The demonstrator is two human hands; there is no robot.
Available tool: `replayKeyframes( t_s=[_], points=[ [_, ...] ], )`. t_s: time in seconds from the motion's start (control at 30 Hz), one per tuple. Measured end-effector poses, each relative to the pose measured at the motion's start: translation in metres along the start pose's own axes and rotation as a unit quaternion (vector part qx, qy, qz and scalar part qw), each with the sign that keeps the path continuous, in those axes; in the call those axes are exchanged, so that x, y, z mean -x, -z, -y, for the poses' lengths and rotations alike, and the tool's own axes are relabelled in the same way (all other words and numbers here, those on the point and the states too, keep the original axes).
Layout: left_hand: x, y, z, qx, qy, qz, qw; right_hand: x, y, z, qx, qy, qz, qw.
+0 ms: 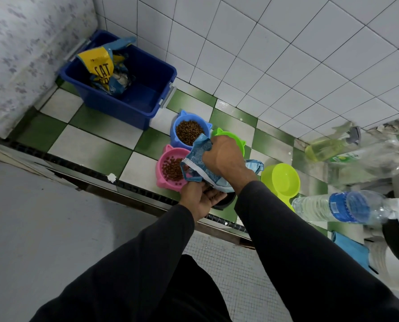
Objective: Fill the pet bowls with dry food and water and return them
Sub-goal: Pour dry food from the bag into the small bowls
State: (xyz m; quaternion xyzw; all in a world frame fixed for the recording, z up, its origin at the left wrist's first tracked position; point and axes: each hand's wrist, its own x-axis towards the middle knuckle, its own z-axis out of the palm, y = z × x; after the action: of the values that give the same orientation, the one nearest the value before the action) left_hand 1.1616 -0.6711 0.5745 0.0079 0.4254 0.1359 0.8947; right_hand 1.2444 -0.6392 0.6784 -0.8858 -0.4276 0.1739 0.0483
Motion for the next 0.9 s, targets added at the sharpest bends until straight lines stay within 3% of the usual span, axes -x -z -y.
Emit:
replayKeyframes(
  t_s=[0.9],
  points=[
    [-0.0007, 0.0008, 0.0054, -0.012, -0.001, 0.005, 1.000, 0.0021, 0.0022, -0.0036, 0.001, -0.007, -0.002, 1.000]
  ],
)
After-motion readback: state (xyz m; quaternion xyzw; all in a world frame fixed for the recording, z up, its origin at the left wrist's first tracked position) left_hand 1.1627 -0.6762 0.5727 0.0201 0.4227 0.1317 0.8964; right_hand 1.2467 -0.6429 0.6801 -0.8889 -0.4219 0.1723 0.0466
